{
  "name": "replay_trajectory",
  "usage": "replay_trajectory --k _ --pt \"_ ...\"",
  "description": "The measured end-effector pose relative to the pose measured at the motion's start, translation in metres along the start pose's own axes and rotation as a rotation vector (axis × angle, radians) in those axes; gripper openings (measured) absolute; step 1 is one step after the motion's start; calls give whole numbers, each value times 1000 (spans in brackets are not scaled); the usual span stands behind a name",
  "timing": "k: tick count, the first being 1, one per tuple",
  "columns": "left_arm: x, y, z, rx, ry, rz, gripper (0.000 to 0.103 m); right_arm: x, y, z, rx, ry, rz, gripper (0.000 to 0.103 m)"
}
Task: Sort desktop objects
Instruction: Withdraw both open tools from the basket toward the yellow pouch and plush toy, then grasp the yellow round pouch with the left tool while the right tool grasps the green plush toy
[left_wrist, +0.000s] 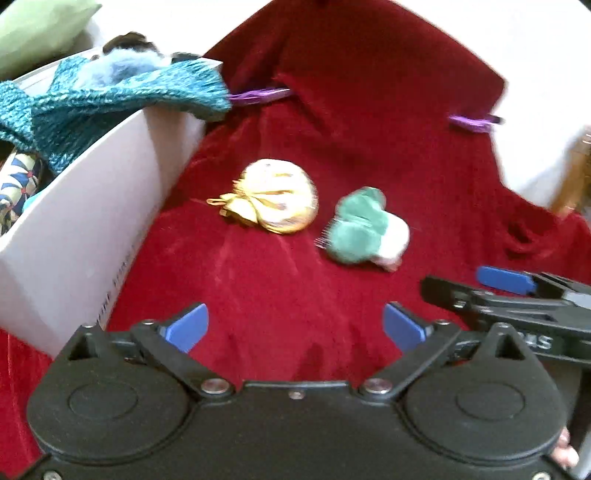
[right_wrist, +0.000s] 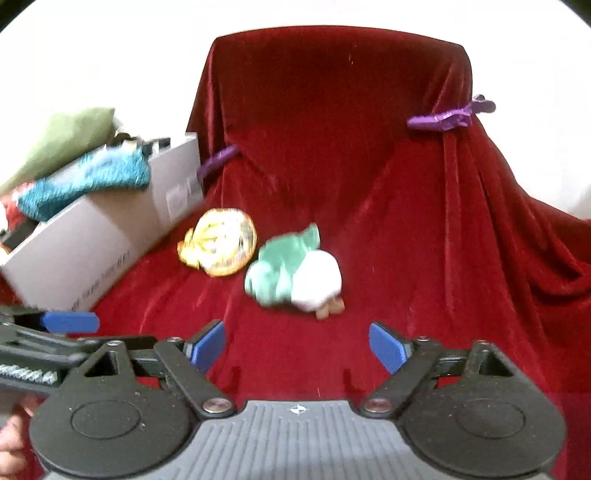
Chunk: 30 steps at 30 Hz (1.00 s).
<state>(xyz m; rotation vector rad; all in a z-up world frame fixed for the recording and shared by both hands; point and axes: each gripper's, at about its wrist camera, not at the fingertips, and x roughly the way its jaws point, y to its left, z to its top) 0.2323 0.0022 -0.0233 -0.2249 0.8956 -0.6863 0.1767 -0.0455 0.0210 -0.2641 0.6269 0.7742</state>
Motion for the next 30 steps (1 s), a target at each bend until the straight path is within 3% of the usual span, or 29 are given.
replay_trajectory --k 5,8,12,19,20,21,24,30 --pt "23 -15 6 212 -93 76 98 37 -4 11 65 -2 -52 85" --pt "43 -19 7 293 -125 84 98 56 -14 15 112 -28 -26 85" --pt "62 -16 11 301 -108 66 98 76 -19 19 148 -40 -33 85" --pt "79 -4 13 277 -84 147 98 97 -7 24 104 -33 -1 81" --pt "81 -3 13 279 -82 158 98 99 -4 25 89 -25 6 80" --pt "83 -2 13 283 -79 167 98 102 -1 25 73 -13 17 68" --pt "86 -5 12 310 -81 192 98 100 9 25 8 -25 -1 60" --pt "89 -23 14 404 -103 189 98 71 -7 16 8 -80 -35 57"
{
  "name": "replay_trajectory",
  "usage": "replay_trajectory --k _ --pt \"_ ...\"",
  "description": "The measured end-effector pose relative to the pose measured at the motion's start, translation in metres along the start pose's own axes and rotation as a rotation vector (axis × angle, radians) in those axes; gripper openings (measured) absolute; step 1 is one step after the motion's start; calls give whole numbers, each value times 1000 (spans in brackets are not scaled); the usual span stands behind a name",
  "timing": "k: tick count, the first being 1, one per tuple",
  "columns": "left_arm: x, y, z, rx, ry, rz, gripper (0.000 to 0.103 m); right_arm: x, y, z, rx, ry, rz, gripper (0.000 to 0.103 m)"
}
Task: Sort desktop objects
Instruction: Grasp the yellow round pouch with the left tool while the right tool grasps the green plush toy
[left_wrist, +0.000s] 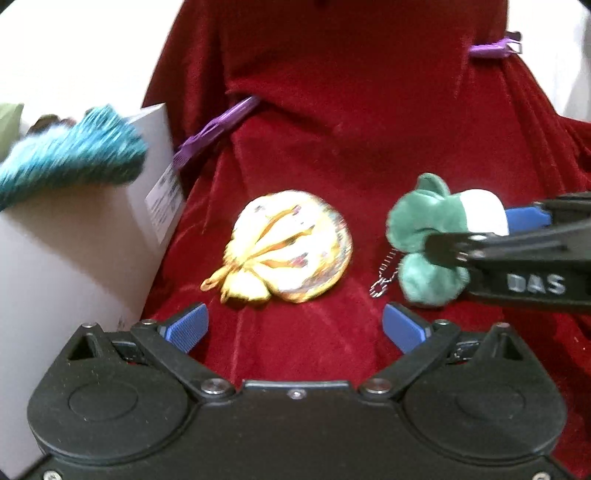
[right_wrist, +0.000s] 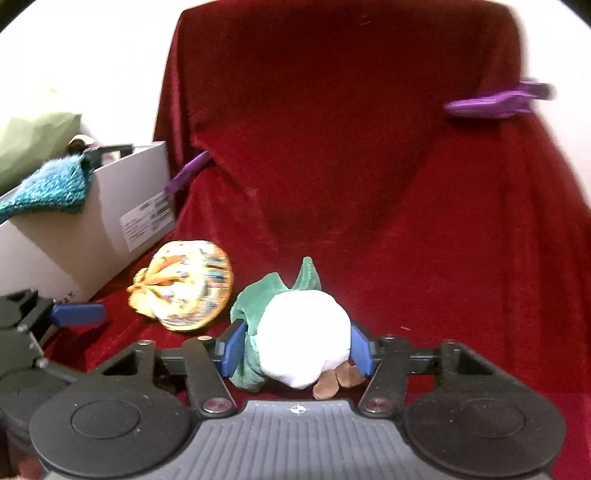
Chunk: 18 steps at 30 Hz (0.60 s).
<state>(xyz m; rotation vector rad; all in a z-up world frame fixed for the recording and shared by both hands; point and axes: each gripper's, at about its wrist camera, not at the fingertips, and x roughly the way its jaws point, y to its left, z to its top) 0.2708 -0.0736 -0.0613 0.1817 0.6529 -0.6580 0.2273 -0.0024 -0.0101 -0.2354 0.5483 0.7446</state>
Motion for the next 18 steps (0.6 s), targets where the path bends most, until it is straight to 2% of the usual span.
replay_trajectory --k 4,7,14,18 --pt "6 -11 14 42 -19 -22 98 -17 -30 -8 98 -33 -32 57" --pt "15 -16 24 57 -23 -9 99 -25 -44 -20 145 -49 -37 57" --pt "33 -5 42 -21 -1 8 100 -26 -49 -31 177 -75 -50 58" --pt "39 -3 43 -11 -1 54 100 -27 -46 -34 160 -86 -72 58"
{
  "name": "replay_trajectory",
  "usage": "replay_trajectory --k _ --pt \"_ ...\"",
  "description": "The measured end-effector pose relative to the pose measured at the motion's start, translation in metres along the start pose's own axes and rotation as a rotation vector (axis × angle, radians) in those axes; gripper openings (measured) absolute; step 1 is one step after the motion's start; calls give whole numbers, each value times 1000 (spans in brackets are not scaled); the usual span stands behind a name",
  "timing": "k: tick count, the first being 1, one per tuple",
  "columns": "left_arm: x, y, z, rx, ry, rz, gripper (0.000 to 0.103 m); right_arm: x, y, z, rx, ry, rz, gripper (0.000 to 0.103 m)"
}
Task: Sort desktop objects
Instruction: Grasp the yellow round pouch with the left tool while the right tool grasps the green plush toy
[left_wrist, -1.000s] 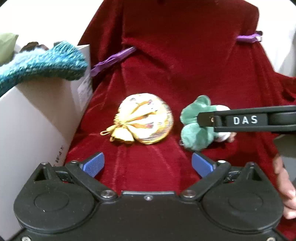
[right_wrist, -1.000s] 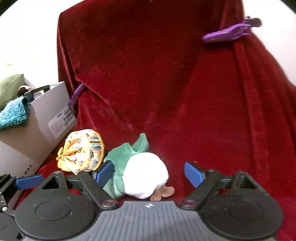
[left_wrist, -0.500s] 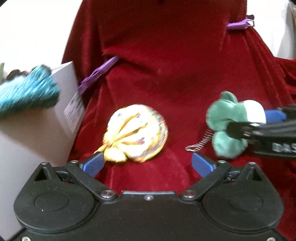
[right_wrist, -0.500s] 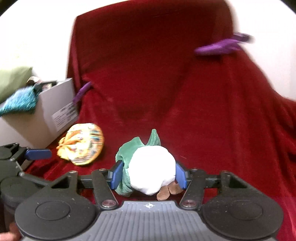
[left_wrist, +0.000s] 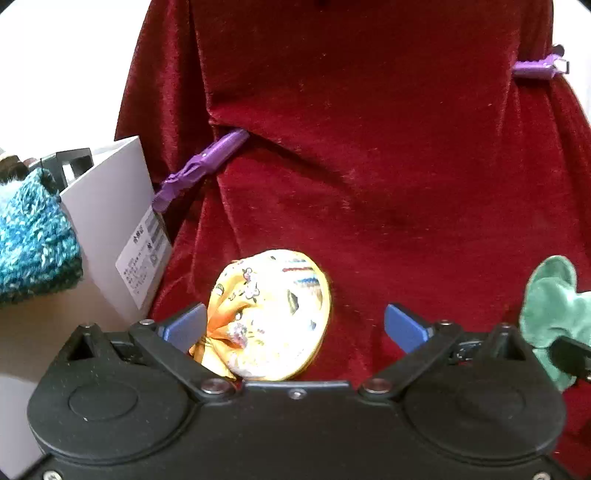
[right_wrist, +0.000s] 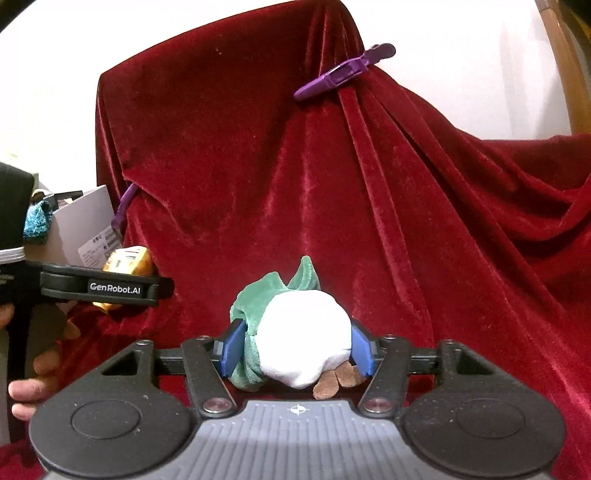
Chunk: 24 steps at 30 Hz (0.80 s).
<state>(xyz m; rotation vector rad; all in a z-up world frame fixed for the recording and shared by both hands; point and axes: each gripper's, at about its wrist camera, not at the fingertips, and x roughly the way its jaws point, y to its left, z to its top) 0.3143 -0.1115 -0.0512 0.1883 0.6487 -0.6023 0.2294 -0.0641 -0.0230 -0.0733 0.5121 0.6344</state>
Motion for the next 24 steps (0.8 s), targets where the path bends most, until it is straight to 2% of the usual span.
replay_trajectory --k 6,12,14,16,19,24 --pt "-2 3 -3 -27 -21 44 100 -1 10 -3 -61 -26 -20 58" --pt "3 7 -8 -31 20 6 99 2 3 0 -16 -24 12 58" --pt "0 11 -8 -55 12 -8 95 2 1 0 -5 -26 18 58" --pt "-3 17 -5 -96 7 -9 83 1 1 -1 -3 -30 18 58" --pt "-2 23 1 -139 41 -14 78 1 3 -1 -10 -34 15 58" --pt "-21 12 8 -79 64 19 74 1 2 -2 -8 -37 13 58"
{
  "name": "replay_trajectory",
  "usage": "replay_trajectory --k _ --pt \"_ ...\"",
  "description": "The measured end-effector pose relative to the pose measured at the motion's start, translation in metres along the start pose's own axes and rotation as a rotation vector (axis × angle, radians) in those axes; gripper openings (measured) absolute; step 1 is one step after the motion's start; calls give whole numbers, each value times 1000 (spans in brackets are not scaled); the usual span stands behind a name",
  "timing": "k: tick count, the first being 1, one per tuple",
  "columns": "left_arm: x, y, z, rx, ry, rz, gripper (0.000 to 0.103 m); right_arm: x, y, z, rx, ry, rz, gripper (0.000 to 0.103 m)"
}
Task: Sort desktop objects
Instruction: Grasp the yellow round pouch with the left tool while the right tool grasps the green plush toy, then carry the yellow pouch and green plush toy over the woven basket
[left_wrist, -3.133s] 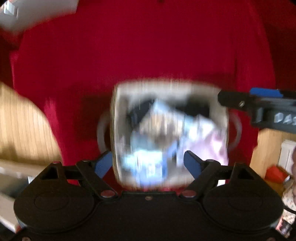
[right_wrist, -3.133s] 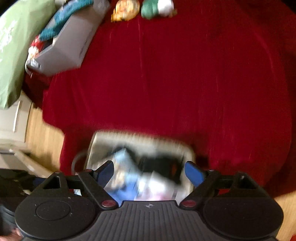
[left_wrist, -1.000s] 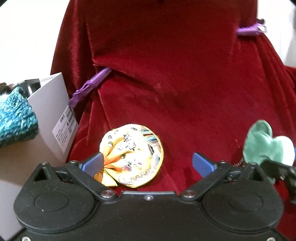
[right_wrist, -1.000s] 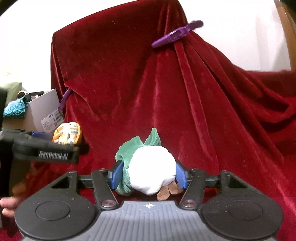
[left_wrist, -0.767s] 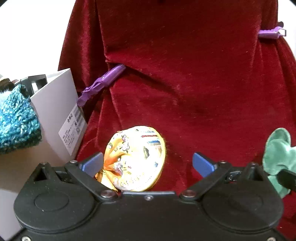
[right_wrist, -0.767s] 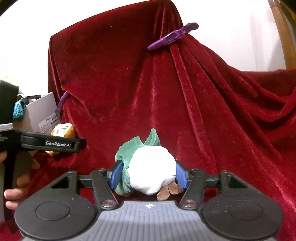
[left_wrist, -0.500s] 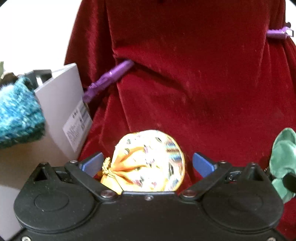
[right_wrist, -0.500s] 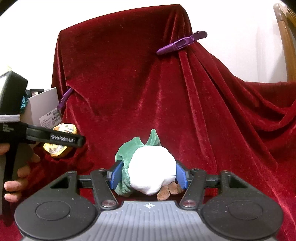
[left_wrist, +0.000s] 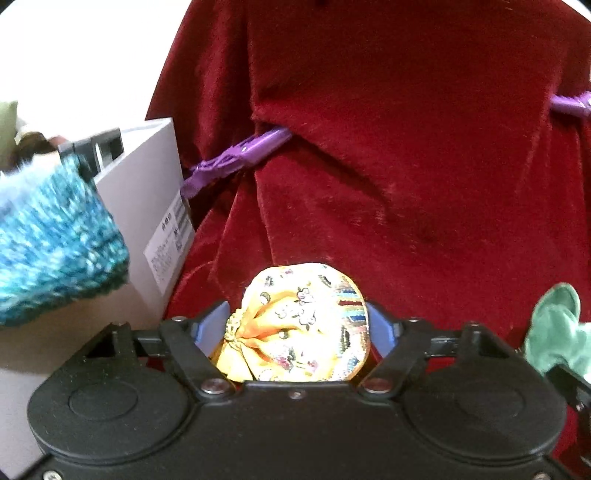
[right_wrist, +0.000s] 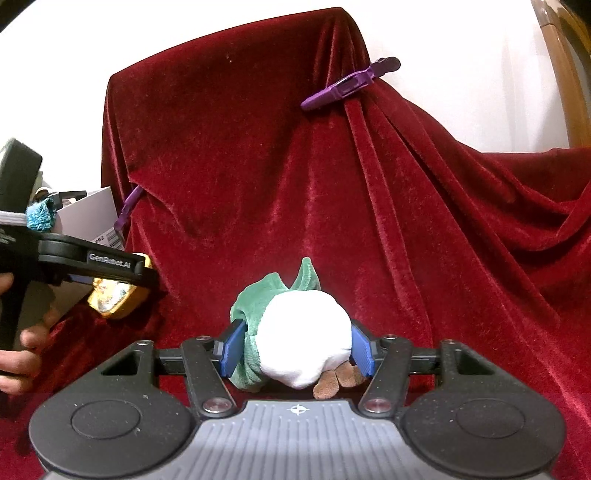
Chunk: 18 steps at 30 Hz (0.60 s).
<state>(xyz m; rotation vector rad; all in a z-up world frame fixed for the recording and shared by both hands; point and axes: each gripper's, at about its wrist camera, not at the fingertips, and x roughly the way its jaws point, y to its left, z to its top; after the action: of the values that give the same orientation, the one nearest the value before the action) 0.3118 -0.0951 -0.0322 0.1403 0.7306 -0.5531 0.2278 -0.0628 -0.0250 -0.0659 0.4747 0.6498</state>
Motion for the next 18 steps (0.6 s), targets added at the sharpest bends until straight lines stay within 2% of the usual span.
replay_trajectory --k 5,9,13,17,18 --pt "-31 -12 2 60 26 25 74 1 2 0 -23 10 -4 58" --pt "-52 -3 11 30 86 20 74 8 6 1 -48 54 -19 58" --pt "-80 5 15 -48 182 -16 74 7 0 8 14 124 -15 57" --pt "-97 12 5 -36 285 15 74 -13 -5 25 104 198 -2 57" --pt "-104 13 2 -36 303 1 74 -20 -6 30 128 213 7 57"
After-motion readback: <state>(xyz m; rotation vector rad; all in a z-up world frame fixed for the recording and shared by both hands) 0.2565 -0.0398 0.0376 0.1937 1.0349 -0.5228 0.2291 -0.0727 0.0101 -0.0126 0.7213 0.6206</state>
